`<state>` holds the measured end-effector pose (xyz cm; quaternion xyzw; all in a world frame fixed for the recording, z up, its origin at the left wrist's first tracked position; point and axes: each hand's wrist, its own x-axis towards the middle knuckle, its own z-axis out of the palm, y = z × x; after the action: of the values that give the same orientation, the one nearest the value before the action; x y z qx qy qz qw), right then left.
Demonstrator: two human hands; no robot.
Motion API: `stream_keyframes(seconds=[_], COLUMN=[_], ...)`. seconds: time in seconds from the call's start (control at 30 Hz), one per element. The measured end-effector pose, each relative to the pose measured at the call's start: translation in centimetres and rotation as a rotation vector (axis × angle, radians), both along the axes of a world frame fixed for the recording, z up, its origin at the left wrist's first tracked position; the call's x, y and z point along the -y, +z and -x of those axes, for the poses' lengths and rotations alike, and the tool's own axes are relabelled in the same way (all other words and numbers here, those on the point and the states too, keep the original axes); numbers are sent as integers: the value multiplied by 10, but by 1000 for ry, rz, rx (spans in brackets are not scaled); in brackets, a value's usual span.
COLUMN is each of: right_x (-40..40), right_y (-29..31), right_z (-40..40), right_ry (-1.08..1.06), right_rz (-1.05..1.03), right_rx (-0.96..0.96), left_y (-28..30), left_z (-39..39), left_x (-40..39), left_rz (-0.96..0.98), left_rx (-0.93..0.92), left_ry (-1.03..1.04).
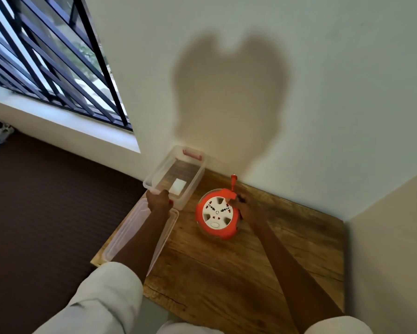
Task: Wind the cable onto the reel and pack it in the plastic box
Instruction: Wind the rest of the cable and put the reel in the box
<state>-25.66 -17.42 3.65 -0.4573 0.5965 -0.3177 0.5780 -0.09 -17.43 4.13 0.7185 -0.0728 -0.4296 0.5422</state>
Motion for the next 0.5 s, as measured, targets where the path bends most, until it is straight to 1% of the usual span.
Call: stream_keyframes(seconds=[0.1,0.2,0.3,0.4,0.5], right_x=[0,2,5,4,-3], right_y=[4,12,24,36,44], right_z=[16,29,38,48,62], right_ry=[-13,-61,-126,-194,-235], right_rz=[61,109,176,248,328], right_rx=[28,114,212,270,264], left_y=[-1,0,-2,-5,-6], left_z=[6,18,33,46,62], left_x=[-2,-7,-14,-20,-25], left_rz=[24,39,19,57,99], left_rx=[-42,-85,22,-2,32], left_ry=[-12,-64,-214,-306,-435])
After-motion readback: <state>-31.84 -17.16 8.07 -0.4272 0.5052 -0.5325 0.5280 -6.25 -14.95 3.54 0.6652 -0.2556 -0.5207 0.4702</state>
